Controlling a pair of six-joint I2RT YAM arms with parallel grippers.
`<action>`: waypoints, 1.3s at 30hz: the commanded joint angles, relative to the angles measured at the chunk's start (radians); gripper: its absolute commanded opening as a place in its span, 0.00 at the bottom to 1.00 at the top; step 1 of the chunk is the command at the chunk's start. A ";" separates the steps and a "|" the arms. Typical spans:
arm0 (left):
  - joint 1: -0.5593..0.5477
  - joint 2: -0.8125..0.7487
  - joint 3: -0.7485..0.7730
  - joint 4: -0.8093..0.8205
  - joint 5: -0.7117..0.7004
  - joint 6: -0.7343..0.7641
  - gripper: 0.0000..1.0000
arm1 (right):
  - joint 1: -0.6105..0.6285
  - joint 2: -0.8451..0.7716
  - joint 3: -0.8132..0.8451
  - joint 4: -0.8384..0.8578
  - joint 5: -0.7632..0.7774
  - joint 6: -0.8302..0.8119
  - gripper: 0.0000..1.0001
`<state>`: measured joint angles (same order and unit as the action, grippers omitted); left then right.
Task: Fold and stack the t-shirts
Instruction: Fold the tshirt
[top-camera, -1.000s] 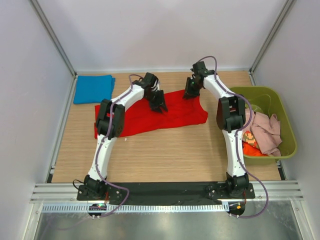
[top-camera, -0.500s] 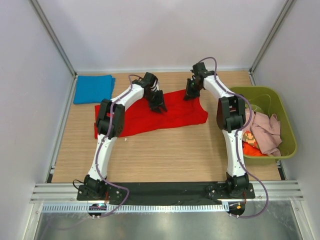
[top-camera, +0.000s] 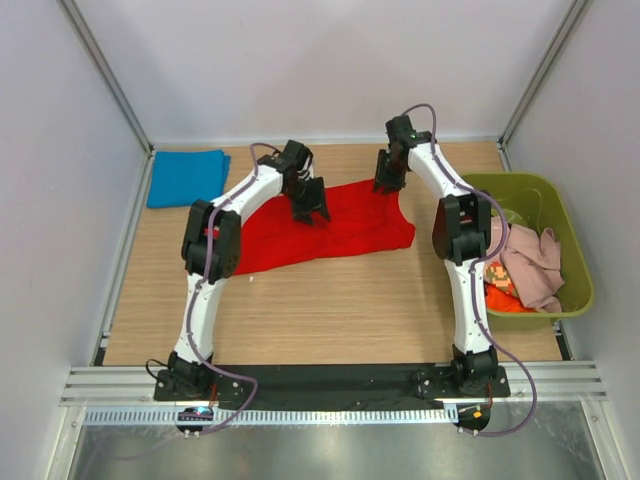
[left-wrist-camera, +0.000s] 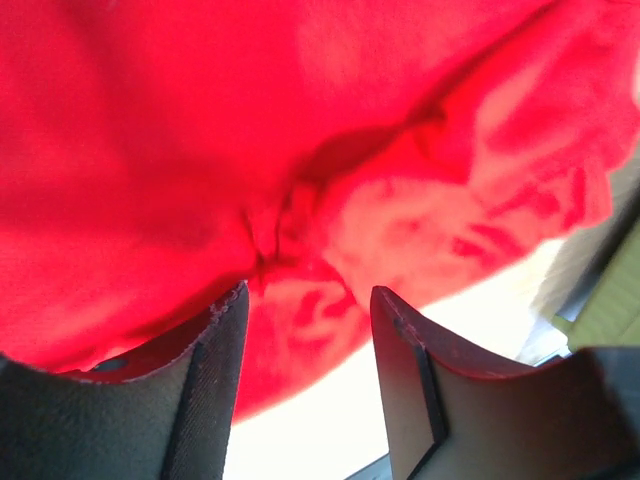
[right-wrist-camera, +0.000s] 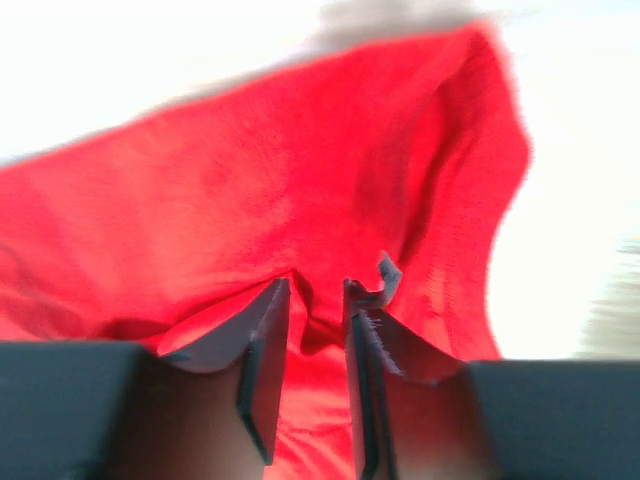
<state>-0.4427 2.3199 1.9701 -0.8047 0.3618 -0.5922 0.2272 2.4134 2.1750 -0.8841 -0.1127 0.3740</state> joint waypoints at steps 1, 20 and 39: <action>-0.001 -0.168 -0.032 -0.022 -0.053 0.000 0.55 | 0.003 -0.060 0.118 -0.101 0.100 -0.007 0.38; 0.126 -0.603 -0.459 -0.059 -0.047 0.026 0.50 | 0.116 -0.215 -0.518 0.613 -0.516 0.414 0.01; 0.226 -0.924 -0.746 -0.134 -0.179 0.064 0.57 | 0.049 -0.060 -0.187 0.414 -0.418 0.355 0.15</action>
<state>-0.2241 1.4006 1.2167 -0.9333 0.2340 -0.5625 0.2607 2.4699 1.9045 -0.3141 -0.6418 0.8089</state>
